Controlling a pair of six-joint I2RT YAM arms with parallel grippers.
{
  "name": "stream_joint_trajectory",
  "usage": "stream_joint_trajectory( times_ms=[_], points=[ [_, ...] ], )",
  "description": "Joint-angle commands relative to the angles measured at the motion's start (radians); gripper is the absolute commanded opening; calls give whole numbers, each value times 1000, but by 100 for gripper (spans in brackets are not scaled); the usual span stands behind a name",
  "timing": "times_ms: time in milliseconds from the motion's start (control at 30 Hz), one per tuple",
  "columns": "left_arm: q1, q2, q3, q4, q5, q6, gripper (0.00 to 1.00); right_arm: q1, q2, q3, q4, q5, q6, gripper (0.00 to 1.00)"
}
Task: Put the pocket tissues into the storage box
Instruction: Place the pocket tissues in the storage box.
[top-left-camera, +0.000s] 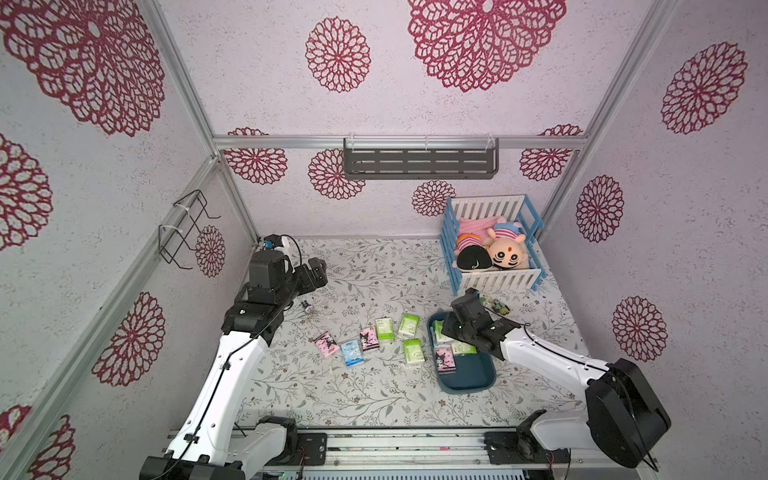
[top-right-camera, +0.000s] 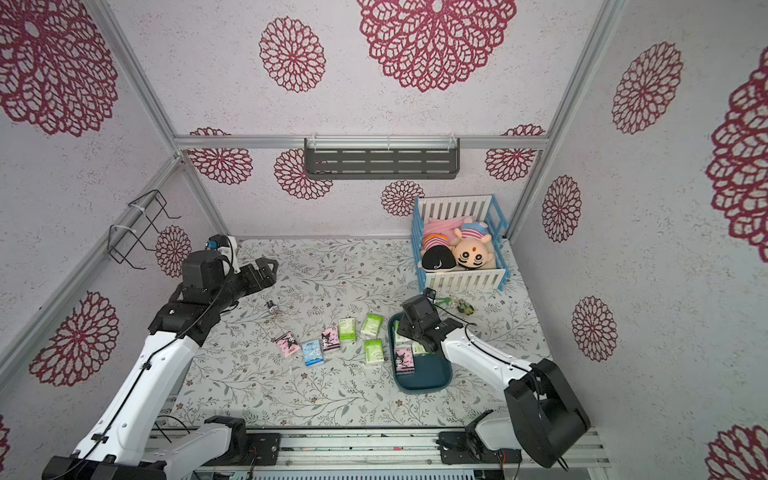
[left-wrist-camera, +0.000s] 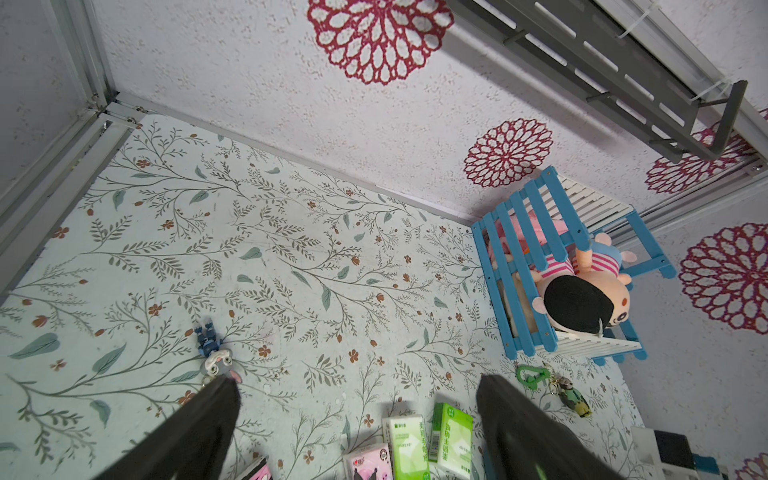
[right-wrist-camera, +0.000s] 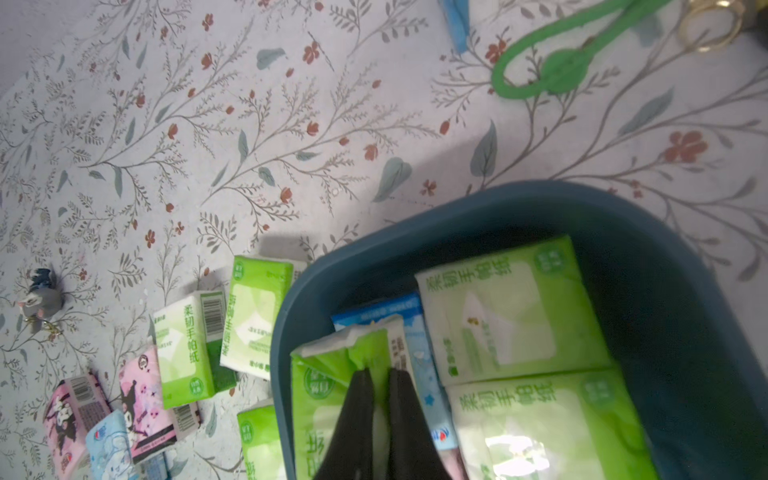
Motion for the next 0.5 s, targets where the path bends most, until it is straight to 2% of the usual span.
stream_joint_trajectory(
  times_ms=[0,133,300,333,400,467],
  points=[
    [-7,-7,22,-9,-15,22,97,-6,11,24,52,23,-51,0],
    [-6,1,27,-6,-13,22,97,-6,35,14,81,9,-55,1],
    [-6,1,27,-9,-13,22,97,-4,55,3,104,-7,-52,11],
    [-7,2,25,-9,-14,22,97,-4,55,0,109,-12,-50,15],
    [-7,1,24,-11,-14,22,97,-3,56,-6,117,-21,-52,31],
    [-7,0,25,-13,-14,22,97,-4,57,-7,113,-30,-56,37]
  ],
)
